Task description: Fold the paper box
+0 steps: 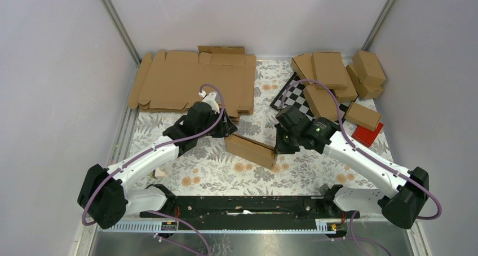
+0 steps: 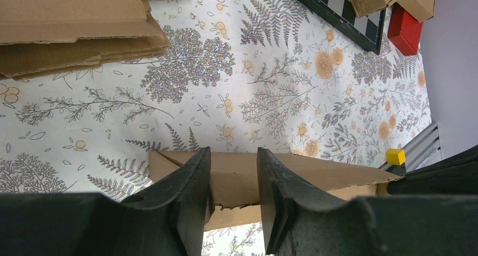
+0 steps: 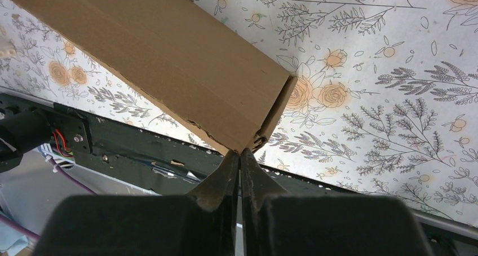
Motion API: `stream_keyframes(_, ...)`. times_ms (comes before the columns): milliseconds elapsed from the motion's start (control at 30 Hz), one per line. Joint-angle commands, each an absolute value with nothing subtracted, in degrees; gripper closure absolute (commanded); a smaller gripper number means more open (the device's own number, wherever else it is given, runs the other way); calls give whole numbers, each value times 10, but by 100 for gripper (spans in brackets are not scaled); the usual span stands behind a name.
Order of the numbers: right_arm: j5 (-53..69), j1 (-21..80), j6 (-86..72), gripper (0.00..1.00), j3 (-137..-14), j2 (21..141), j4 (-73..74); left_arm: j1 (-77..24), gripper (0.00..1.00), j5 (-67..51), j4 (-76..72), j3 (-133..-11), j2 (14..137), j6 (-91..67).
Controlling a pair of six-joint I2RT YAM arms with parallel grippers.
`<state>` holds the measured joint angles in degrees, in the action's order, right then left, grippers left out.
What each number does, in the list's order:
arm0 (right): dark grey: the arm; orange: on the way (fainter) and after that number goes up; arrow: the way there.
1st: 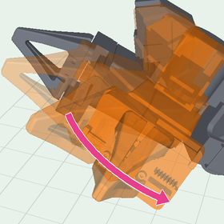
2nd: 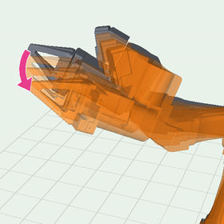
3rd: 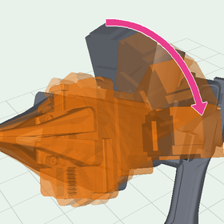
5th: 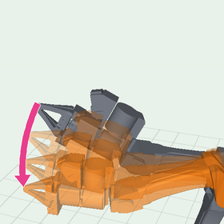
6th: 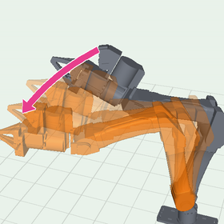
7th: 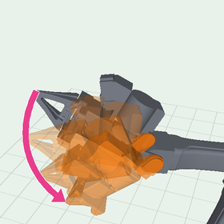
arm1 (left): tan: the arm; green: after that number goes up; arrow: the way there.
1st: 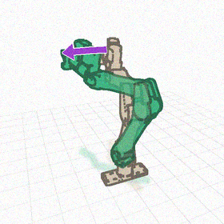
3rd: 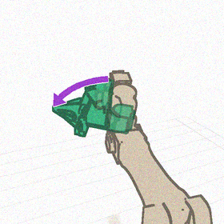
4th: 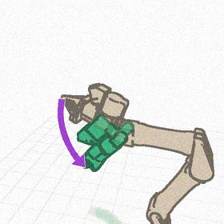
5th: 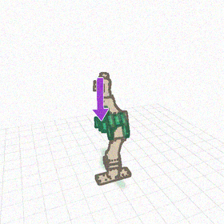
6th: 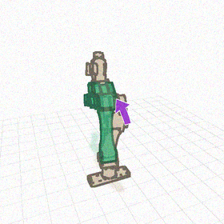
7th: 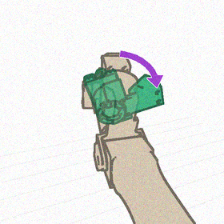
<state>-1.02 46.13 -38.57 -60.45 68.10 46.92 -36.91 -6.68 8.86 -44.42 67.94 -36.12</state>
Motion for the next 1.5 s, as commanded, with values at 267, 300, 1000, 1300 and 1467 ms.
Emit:
stream_keyframes(267,-31,466,-409,95,-591,664,441,-379,64,-57,77,-439,670,-367)
stream_keyframes(300,-28,467,-407,95,-587,663,440,-380,64,-56,77,-439,670,-367)
stream_keyframes(1000,-110,526,-426,98,-534,635,431,-389,64,-28,73,-433,662,-374)
stream_keyframes(1300,-140,538,-417,98,-505,630,407,-391,65,-24,67,-427,660,-378)
stream_keyframes(1467,-147,549,-405,99,-511,643,407,-391,65,-24,63,-424,659,-379)
